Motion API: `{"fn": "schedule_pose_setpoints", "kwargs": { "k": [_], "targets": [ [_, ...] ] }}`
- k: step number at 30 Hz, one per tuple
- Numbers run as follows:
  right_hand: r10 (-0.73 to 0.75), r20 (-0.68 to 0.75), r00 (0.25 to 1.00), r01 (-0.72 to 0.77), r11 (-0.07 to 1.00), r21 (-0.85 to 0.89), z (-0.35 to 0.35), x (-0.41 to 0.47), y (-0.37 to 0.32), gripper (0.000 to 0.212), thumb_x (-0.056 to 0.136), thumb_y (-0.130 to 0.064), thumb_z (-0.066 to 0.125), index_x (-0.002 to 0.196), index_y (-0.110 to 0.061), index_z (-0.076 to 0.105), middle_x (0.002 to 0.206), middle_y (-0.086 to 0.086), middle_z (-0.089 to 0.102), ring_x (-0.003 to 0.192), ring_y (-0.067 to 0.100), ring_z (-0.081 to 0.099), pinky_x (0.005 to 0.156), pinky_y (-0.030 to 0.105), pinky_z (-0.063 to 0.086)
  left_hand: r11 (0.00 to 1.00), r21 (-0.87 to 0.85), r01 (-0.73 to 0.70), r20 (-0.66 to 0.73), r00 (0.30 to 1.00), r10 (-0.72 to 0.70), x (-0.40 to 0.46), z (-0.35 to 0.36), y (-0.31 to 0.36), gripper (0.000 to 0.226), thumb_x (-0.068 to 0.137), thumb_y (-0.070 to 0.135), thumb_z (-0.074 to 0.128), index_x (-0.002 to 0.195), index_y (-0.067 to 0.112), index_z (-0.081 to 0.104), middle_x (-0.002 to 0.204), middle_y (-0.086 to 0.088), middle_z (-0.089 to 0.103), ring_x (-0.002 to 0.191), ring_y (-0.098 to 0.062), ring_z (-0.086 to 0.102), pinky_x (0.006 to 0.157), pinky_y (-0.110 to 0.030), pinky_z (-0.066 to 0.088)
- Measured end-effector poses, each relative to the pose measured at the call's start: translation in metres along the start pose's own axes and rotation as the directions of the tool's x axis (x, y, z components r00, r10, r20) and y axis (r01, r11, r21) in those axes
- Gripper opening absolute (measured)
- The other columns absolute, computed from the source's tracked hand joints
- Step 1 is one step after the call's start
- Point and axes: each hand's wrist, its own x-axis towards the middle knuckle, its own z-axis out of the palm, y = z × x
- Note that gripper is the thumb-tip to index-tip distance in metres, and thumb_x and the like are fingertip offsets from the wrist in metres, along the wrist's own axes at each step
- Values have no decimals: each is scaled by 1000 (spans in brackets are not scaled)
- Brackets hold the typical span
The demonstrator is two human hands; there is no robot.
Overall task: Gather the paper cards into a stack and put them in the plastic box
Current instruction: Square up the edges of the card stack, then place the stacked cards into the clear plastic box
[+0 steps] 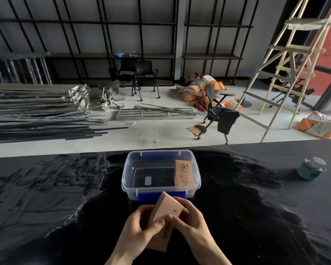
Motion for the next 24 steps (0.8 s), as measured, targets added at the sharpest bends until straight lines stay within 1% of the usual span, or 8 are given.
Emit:
{"fn": "schedule_pose_setpoints", "kwargs": {
  "k": [4,6,10,12,14,18,21,24],
  "targets": [
    [-56,21,998,58,990,-132,2,-2,-5,45,87,-21,84,126,-26,64,116,0,78,110,20,74,93,41,63,999,39,-22,24,999,21,0,-1,4,64,57,43,85,116,25,69,107,3,81,102,-14,76,95,-37,60],
    [-211,-9,977,198,928,-315,2,1,-9,36,89,-28,81,122,-32,66,110,-8,79,102,13,76,86,33,64,999,-11,-32,5,999,32,0,0,4,65,54,39,82,115,20,70,104,-1,82,101,-18,77,89,-32,60],
    [-620,-50,783,336,489,-805,-7,18,-28,34,95,-47,55,121,-28,66,115,-11,68,106,10,62,85,28,57,987,-140,-83,-72,995,74,-3,-4,18,45,65,25,77,109,15,74,97,-2,83,92,-16,78,72,-21,56],
    [-600,67,797,264,246,-932,-13,31,-31,43,97,-45,51,136,-28,57,134,-3,64,127,21,54,105,39,51,971,-208,-118,-105,990,98,-3,-8,24,51,63,34,81,110,14,76,100,-7,83,94,-21,78,81,-31,58],
    [-472,146,870,229,123,-966,-16,38,-28,52,99,-45,50,149,-32,44,154,2,53,148,28,39,125,46,32,959,-251,-135,-145,984,100,-3,-10,30,62,56,46,82,110,15,77,101,-10,82,95,-26,78,86,-41,57],
    [-343,167,924,204,75,-976,-16,39,-17,61,100,-50,47,157,-35,32,164,5,41,157,28,24,131,46,7,942,-310,-126,-202,977,64,-3,-11,39,58,60,42,84,109,13,76,96,-12,82,89,-28,76,78,-40,56],
    [-371,173,912,203,40,-978,-16,34,-15,59,97,-47,54,153,-32,41,157,6,50,153,30,33,130,50,15,938,-329,-107,-252,968,22,-2,-13,47,25,84,22,82,107,14,75,90,-11,82,87,-30,75,71,-37,56],
    [-379,174,909,200,31,-979,-16,24,-12,57,94,-46,57,148,-31,48,151,6,57,149,31,42,127,51,23,935,-339,-102,-283,959,2,0,-15,57,17,91,19,74,109,17,75,96,-12,80,94,-34,73,76,-41,57]
  ]
}}
